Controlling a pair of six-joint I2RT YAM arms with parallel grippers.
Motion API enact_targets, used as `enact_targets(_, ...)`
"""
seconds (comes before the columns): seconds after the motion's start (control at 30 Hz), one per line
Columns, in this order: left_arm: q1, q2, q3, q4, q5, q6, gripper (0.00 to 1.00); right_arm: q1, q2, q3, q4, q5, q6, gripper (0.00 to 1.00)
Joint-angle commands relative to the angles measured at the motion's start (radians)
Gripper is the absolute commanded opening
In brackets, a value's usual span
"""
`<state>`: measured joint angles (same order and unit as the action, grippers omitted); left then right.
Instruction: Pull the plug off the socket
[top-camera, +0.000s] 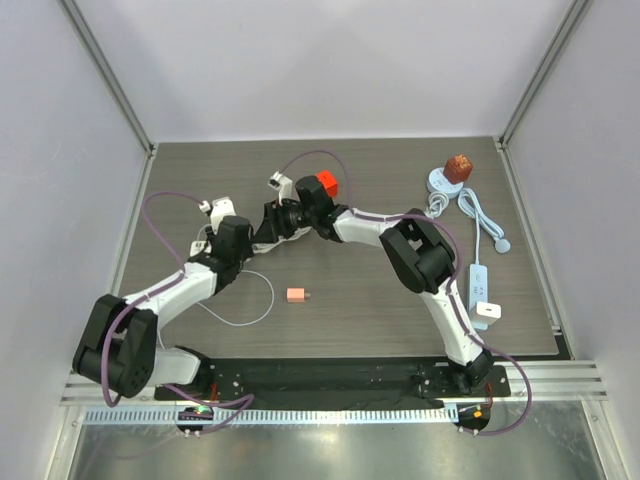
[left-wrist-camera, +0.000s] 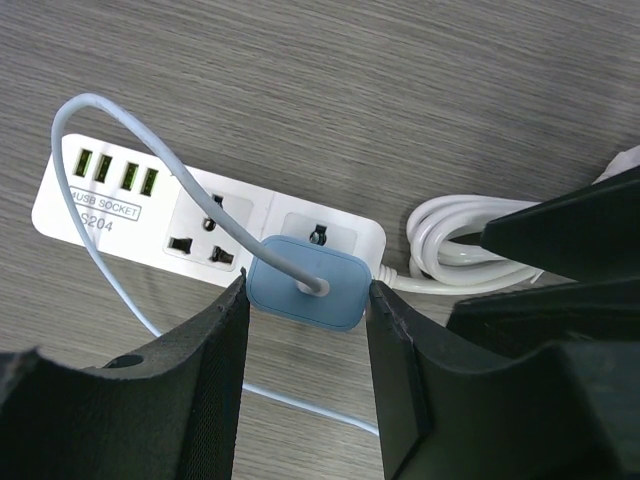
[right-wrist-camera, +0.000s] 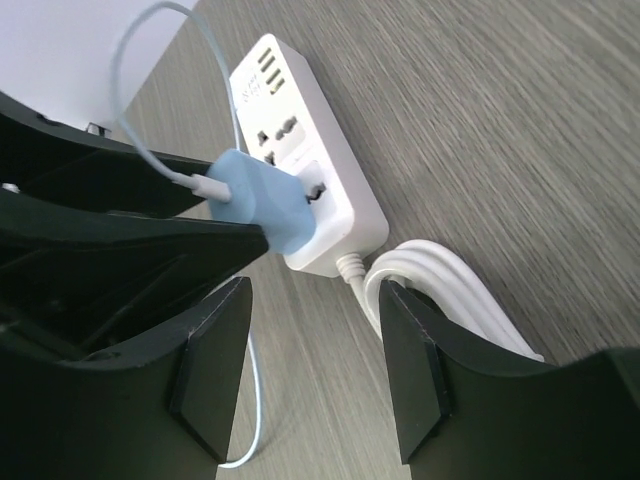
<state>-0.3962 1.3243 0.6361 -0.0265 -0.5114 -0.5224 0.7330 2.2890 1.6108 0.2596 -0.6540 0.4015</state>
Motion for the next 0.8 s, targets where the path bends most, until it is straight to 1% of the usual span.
enact_targets(0.0,0.002,-0.031,0.03,0.02,0.04,0.019,0.0,0.008,0.021,0.054,-0.042,-0.019,-0.018,0.59)
enact_targets(0.07,0.003,-0.046,0.016,0.025,0.071,0.024,0.0,0.014,0.027,0.067,-0.055,-0.018,-0.026,0.58)
enact_targets(0.1,0.003,-0.056,0.01,0.069,0.086,0.024,0.0,0.017,0.033,0.072,-0.074,-0.015,-0.029,0.57)
enact_targets(0.23,0.002,-0.138,-0.068,0.18,0.166,0.027,0.0,0.028,0.033,0.078,-0.092,0.004,-0.052,0.57)
enact_targets(0.47,0.003,-0.2,-0.084,0.177,0.198,0.033,0.0,0.031,0.056,0.113,-0.16,0.042,-0.079,0.56)
enact_targets(0.57,0.002,-0.223,-0.099,0.188,0.209,0.022,0.0,0.039,0.073,0.135,-0.189,0.04,-0.085,0.52)
enact_targets(0.7,0.002,-0.246,-0.122,0.25,0.224,0.012,0.0,0.057,0.079,0.141,-0.25,0.065,-0.122,0.5)
enact_targets(0.77,0.005,-0.247,-0.119,0.264,0.243,0.006,0.0,0.068,0.076,0.133,-0.253,0.092,-0.135,0.49)
